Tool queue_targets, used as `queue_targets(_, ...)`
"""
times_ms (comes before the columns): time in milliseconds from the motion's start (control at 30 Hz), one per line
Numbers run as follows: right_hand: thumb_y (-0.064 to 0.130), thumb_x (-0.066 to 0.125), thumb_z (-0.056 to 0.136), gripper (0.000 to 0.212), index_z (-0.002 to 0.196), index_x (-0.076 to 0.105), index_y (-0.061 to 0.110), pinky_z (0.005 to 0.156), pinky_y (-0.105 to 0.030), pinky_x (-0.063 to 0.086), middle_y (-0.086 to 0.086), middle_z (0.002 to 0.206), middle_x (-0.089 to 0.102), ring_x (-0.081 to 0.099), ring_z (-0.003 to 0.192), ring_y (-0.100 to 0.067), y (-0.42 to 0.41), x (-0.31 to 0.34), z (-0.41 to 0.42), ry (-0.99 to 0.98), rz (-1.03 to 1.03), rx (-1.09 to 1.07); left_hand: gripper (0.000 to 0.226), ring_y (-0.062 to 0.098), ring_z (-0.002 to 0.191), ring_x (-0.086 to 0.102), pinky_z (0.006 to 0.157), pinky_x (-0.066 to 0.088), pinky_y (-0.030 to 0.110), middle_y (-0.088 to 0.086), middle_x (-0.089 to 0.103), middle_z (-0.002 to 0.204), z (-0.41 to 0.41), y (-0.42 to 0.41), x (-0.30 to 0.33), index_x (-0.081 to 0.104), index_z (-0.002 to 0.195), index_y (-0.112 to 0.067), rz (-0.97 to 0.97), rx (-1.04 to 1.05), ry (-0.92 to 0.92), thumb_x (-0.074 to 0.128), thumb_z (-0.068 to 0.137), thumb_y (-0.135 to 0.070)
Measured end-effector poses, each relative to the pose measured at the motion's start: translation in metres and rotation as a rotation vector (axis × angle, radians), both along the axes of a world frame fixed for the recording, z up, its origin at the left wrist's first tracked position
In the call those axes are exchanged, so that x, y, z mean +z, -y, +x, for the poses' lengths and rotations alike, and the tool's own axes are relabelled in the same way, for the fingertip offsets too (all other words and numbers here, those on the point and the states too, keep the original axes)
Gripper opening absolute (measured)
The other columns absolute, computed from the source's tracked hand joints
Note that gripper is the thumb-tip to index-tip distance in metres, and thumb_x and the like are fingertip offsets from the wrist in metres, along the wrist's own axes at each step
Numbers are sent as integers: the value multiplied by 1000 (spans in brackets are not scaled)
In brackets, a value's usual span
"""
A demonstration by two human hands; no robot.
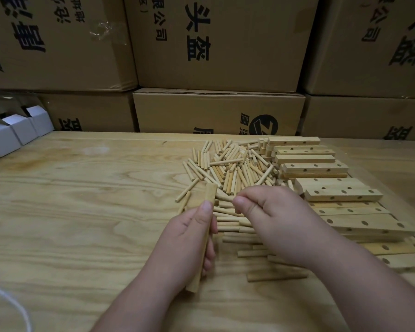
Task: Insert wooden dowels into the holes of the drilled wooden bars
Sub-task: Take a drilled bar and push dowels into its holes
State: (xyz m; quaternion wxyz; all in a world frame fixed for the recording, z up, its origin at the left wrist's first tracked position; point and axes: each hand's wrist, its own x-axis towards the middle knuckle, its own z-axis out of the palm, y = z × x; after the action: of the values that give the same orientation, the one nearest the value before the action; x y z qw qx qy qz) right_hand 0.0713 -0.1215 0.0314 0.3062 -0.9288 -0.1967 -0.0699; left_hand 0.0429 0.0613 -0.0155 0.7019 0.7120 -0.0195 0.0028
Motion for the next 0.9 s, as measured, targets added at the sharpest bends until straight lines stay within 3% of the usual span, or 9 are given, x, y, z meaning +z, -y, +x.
queue_targets(167,52,52,98,21,89,69,44,73,-43,58,2,84,71,66,77,-13,0,3,-1,-151,165,15,58,16,41,51,41,44,24,7,56,53,0,-1,0,65,71,-23,-4,-13,21,48,87,-76)
queue_targets(267,52,56,95,18,90,71,44,64,-30,56,12,84,72,66,78,-2,1,8,1,-97,217,17,55,13,49,56,45,46,24,1,63,65,1,1,0,73,80,-21,-89,5,36,45,85,-68)
queue_targets(367,59,53,90,18,91,66,46,47,-17,50,13,80,68,62,63,-3,4,14,2,-22,327,-38,51,1,57,60,54,46,20,-11,68,65,4,0,-2,79,84,-28,-38,136,32,54,85,-72)
queue_targets(467,54,52,94,22,85,63,37,42,-15,44,19,73,64,56,56,2,13,18,7,54,420,-161,54,11,54,56,60,42,32,-8,64,61,9,-5,-4,79,82,-27,-106,235,-29,48,86,-71)
queue_targets(567,43,57,97,19,81,62,34,45,-17,46,15,73,66,61,63,-2,21,13,13,57,99,-234,55,15,54,48,58,36,35,-5,60,63,14,-8,-5,79,79,-21,-257,264,-76,53,86,-69)
queue_targets(633,39,57,98,14,87,65,35,64,-27,56,12,79,65,60,71,-4,23,6,16,3,-153,-232,55,14,52,48,57,35,35,-5,60,64,15,-8,-6,79,79,-20,-278,261,-82,52,82,-68)
queue_targets(733,43,59,95,10,101,65,40,90,-35,51,20,95,53,53,93,-7,24,-6,17,24,-442,-215,54,11,51,50,56,37,34,-4,61,64,14,-8,-7,79,80,-21,-251,261,-71,51,95,-64)
queue_targets(900,53,65,87,19,99,68,39,94,-35,43,18,97,54,48,98,-11,23,-14,18,51,-549,-209,53,15,57,53,63,39,36,-5,63,64,13,-6,-5,79,80,-23,-220,278,-72,45,100,-58)
